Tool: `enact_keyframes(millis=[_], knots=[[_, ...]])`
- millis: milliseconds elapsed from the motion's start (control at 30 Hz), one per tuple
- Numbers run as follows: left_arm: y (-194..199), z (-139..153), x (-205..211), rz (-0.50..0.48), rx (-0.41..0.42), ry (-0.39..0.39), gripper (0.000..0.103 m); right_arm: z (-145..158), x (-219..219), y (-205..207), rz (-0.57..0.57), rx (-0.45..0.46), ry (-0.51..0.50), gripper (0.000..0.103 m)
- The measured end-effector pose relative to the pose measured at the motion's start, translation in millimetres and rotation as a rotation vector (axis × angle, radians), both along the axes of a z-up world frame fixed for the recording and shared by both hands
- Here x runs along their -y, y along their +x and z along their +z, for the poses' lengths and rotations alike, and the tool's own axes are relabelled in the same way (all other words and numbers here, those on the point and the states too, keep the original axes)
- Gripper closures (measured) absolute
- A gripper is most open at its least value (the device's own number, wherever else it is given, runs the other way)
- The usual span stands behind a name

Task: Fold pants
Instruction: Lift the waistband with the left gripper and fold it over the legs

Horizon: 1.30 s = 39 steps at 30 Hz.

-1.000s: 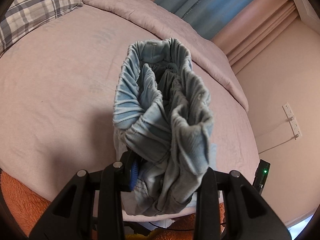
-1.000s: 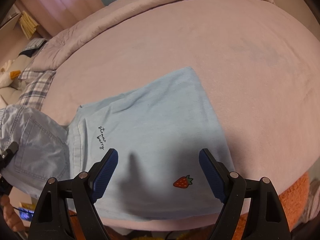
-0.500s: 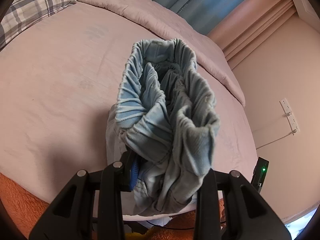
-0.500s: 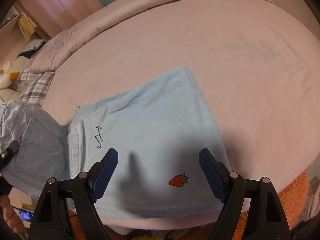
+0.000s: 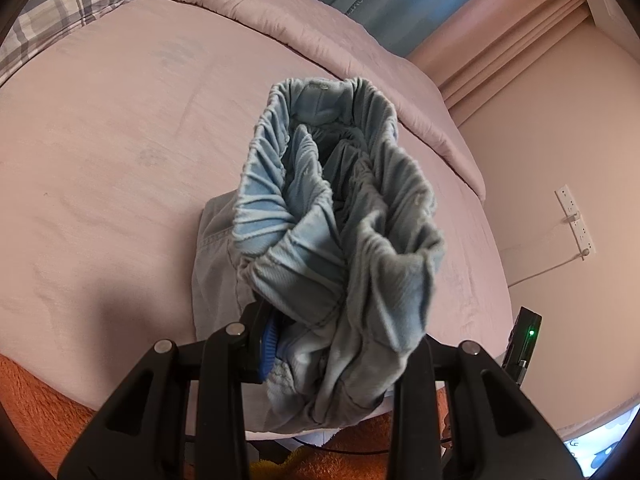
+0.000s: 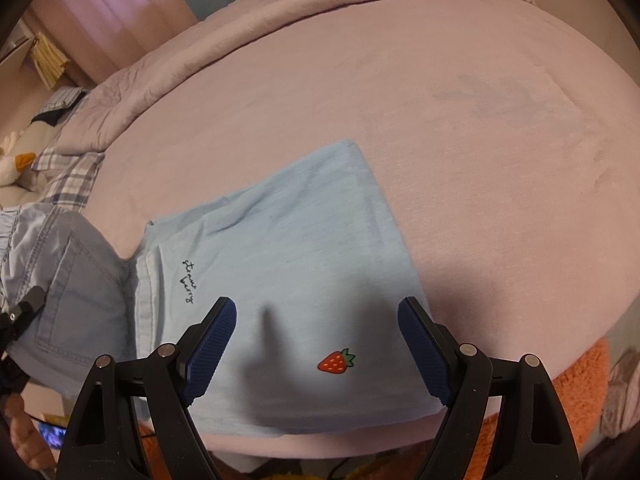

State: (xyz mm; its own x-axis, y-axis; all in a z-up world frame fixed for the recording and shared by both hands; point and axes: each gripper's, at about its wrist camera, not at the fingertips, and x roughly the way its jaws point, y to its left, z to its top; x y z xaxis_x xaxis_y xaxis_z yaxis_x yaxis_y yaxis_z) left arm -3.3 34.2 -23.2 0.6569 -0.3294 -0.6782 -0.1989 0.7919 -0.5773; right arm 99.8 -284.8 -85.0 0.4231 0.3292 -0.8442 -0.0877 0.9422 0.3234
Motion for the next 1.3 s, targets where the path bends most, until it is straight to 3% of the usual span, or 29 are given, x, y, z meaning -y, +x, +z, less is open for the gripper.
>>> enact_keyframes(millis=[933,1300], knots=[[75.8,-36.6,10.3,-0.096,-0.082,-0.035,0.07,-2.2,18.9,-1.3,-0.055,-0.009,-0.002,0.02],[88.9,-46.4,20.5,-0.117,-0.104,-0.025,0.069,-6.4,32.9,-5.0,-0.072,-0.018,-0.002,0.02]])
